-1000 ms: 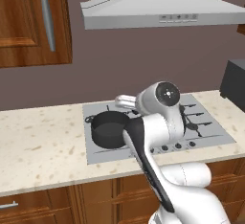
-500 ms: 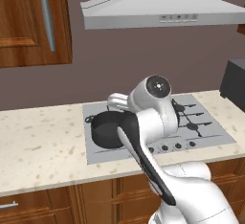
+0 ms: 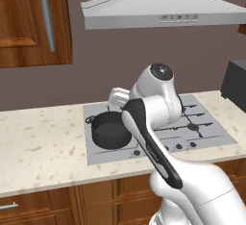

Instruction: Turn on the burner for the pot on the stove. Wait thirty seconds for the pot to heat up. Then add the broccoli to the pot.

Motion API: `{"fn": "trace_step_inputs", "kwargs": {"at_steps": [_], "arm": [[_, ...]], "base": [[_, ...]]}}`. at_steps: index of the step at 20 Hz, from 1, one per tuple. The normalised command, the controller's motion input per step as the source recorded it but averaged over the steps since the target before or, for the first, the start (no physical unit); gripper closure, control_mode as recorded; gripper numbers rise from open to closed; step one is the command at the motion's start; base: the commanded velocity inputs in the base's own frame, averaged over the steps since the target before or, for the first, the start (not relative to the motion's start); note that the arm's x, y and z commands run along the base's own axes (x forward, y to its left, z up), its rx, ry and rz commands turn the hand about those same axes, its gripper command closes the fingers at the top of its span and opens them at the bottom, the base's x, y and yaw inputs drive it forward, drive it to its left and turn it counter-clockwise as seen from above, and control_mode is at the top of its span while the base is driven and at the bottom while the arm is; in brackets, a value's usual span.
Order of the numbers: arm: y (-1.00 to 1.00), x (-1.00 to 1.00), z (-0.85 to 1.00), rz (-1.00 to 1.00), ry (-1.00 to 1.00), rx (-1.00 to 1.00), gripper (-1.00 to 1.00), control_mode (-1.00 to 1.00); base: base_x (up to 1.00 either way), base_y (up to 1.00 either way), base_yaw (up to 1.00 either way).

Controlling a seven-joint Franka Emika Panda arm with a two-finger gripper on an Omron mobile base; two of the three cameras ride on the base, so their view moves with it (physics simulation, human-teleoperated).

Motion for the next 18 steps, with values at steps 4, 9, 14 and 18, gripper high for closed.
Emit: {"fn": "trace_step_inputs", "kwargs": {"at_steps": [4, 9, 14, 18], "arm": [[0.0, 0.0, -0.4, 0.0, 0.09, 0.05, 1.0, -1.0], [0.0, 0.0, -0.34, 0.0, 0.09, 0.14, 1.0, -1.0], [0.03, 0.06, -0.21, 0.0, 0.02, 0.04, 1.0, -1.0], [0.17, 0.3, -0.13, 0.0, 0.0, -0.08, 1.0, -1.0]], "base": [[0.0, 0.0, 0.0], [0.0, 0.0, 0.0], [0.0, 0.0, 0.0], [0.0, 0.0, 0.0]]}}
